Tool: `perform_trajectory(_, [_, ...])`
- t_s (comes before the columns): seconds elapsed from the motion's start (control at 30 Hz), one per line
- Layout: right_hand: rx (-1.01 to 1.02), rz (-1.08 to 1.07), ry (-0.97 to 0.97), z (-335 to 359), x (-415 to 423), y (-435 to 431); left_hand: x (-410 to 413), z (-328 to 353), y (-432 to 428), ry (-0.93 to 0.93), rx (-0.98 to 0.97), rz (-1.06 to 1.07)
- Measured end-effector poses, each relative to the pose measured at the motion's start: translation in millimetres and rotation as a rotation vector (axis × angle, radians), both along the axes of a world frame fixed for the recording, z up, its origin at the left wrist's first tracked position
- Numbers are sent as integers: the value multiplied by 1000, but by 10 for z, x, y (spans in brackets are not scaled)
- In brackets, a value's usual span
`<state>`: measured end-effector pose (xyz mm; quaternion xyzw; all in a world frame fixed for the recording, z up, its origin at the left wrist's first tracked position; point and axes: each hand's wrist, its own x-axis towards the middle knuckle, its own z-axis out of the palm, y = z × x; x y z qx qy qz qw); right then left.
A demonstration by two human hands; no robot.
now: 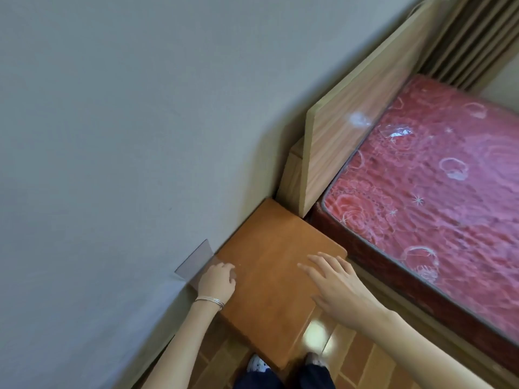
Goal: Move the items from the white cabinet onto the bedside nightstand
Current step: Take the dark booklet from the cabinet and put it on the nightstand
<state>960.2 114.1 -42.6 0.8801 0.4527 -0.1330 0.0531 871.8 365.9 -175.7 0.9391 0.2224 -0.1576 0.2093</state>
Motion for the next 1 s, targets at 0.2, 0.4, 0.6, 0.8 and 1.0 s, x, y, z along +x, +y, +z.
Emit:
perform_trajectory(0.2, [25,-282,-30,276,-125,-884,331,698,-851,-280,235,-486])
perform_trajectory(0.4, [58,-665,-33,557,-677,-2156,587,1380,-2131,-462,231,-837])
perform_trajectory(0.6, [6,-1070,-61,801,-1921,-3460,201,1857,-3803,-676,148,-1239])
perform_trajectory(0.8, [-15,-1366,-120,1154,-3629,-4566,-934,2306,-5308,-736,76,-1605])
perform_trajectory(1.0, [-21,-1674,-94,1474,-5329,-5255,-2187,2560,-6597,-669,-61,-1854])
